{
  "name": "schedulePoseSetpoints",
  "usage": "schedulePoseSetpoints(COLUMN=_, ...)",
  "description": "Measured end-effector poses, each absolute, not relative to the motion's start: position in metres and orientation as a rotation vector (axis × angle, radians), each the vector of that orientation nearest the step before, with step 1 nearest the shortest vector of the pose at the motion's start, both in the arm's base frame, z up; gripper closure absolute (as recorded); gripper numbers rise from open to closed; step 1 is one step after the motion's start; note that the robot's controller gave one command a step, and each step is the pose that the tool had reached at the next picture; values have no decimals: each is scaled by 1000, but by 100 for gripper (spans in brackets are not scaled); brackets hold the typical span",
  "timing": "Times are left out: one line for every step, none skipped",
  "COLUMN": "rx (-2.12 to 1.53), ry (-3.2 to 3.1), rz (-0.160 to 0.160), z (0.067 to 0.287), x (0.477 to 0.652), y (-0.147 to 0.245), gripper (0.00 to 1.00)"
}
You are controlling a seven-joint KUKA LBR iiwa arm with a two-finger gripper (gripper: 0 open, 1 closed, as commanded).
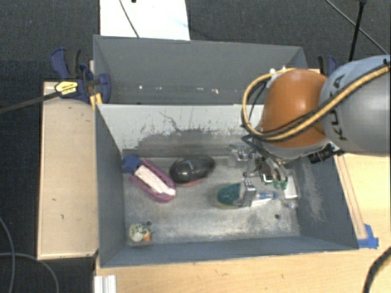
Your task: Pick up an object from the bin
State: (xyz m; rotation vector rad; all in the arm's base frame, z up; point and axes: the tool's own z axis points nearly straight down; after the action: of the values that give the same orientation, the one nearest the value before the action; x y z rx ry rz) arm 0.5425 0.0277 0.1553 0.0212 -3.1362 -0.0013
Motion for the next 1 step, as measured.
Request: schedulePoseSetpoints(rx=182, ry=-3131, rz=0, z=66, x=543, y=8, gripper=0)
